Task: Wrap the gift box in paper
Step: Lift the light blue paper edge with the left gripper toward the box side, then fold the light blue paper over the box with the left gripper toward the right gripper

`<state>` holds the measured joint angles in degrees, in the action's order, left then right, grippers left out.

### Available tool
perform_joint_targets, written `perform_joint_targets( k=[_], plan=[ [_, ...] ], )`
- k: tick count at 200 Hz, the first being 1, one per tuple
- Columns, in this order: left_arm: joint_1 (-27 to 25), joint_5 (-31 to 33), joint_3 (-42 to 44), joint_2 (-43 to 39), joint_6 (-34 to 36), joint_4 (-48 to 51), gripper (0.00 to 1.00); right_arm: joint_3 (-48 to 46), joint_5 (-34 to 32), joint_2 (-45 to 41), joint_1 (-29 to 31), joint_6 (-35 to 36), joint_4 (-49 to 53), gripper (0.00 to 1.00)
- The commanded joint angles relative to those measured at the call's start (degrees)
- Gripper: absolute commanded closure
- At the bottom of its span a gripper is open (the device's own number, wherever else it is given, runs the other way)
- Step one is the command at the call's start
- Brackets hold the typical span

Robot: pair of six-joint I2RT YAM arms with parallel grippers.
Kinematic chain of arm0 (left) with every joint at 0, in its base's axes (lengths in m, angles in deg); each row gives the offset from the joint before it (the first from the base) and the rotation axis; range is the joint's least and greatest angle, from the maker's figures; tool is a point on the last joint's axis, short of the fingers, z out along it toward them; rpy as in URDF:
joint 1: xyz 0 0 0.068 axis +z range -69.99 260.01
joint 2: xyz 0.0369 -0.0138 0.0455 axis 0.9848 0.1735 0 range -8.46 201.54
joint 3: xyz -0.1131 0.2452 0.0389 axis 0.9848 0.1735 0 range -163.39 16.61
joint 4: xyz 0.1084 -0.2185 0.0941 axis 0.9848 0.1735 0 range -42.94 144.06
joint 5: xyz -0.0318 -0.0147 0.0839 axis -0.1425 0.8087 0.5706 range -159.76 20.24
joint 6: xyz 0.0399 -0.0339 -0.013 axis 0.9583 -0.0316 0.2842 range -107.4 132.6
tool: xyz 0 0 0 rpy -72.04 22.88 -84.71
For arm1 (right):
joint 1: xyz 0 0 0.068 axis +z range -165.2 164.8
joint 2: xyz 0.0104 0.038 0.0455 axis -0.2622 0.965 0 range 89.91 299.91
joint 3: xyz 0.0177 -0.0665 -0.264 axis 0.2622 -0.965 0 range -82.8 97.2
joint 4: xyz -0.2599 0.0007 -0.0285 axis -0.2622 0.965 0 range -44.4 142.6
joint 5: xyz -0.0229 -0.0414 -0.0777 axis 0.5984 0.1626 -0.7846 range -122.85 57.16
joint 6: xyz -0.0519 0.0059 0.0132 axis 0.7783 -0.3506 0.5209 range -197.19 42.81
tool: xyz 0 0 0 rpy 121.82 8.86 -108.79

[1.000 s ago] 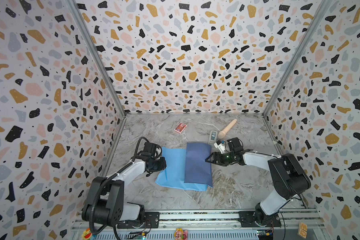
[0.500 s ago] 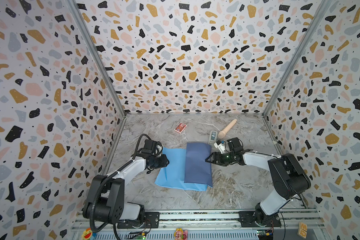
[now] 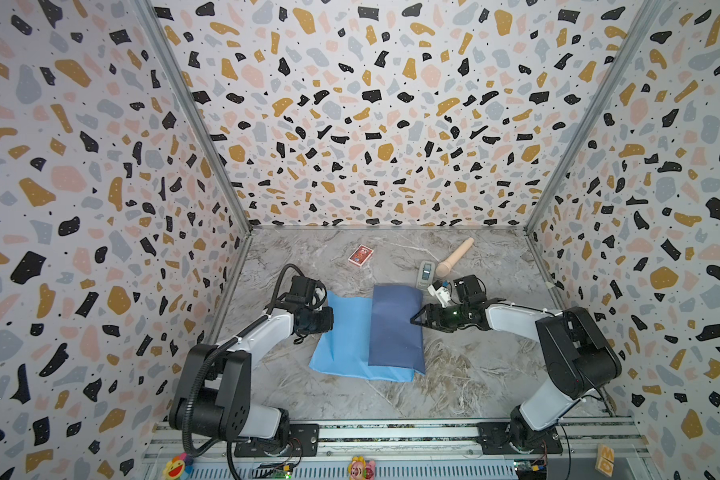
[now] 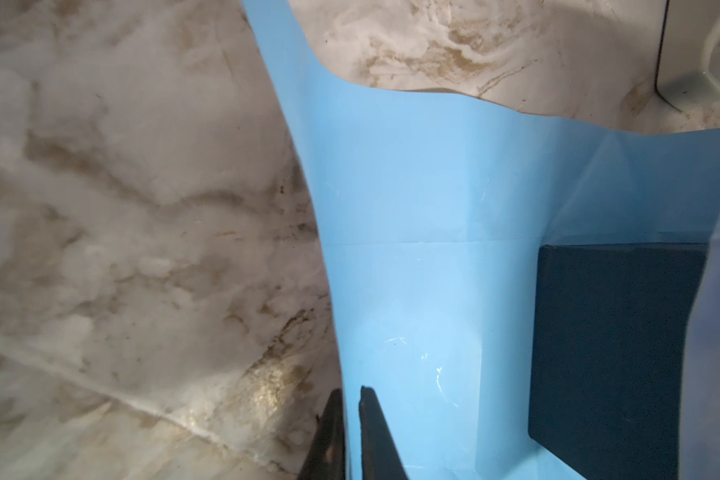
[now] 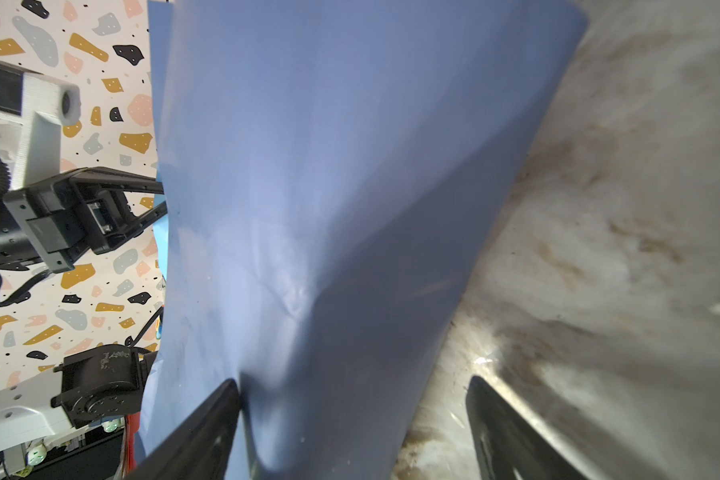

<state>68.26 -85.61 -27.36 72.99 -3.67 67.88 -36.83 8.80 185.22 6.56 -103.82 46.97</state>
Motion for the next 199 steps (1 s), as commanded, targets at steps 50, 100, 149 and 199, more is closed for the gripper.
perform_joint_targets(
  k=[50,100,149,199],
  plan=[
    [-2.34,0.06,-1.76,-2.62,0.16,0.40,1.00,-1.33,-7.81,3.41,1.42,1.83,6.81,0.16],
    [-10.26,4.65,-4.64,-6.68,-5.32,1.00,1.00,-1.33,-7.99,3.38,1.45,1.88,6.93,0.16],
    [-23.13,14.05,-9.55,-6.60,-13.70,2.26,1.00,-1.35,-8.21,3.70,1.71,1.93,6.98,0.16],
    [-32.92,20.20,-13.90,-1.81,-16.77,1.90,1.00,-1.24,-8.51,3.71,1.97,1.87,6.97,0.16]
  ],
)
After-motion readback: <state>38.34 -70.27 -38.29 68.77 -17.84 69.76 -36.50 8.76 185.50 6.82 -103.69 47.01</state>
